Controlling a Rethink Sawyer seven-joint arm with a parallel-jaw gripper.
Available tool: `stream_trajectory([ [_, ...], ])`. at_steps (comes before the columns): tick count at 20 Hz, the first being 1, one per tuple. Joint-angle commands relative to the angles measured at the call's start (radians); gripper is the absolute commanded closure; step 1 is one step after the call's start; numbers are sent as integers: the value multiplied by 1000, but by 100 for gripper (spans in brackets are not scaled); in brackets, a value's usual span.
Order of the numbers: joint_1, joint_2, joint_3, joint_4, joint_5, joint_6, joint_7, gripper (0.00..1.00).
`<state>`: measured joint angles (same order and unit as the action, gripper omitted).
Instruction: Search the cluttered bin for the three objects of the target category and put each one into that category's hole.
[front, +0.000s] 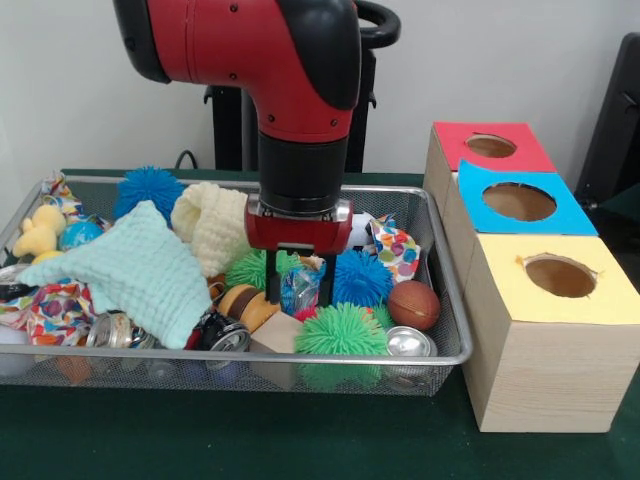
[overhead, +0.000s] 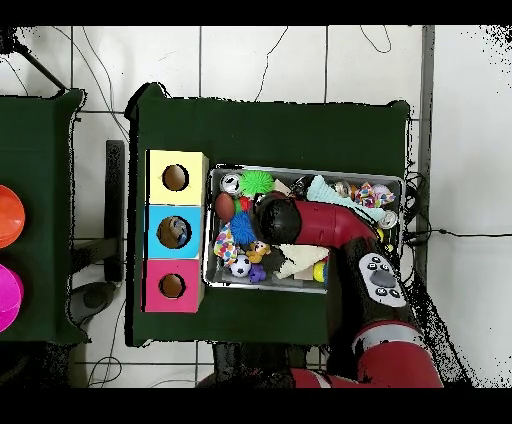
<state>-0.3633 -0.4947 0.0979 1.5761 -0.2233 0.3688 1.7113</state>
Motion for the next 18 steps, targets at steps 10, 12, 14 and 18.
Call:
stream_trajectory([
  [10,-6,26,29,82,-16,-98,134,0],
  [12,12,24,17,113,-16,-131,162,0],
  [14,21,27,11,131,-17,-157,174,0],
  [18,7,62,17,134,-29,-205,155,0],
])
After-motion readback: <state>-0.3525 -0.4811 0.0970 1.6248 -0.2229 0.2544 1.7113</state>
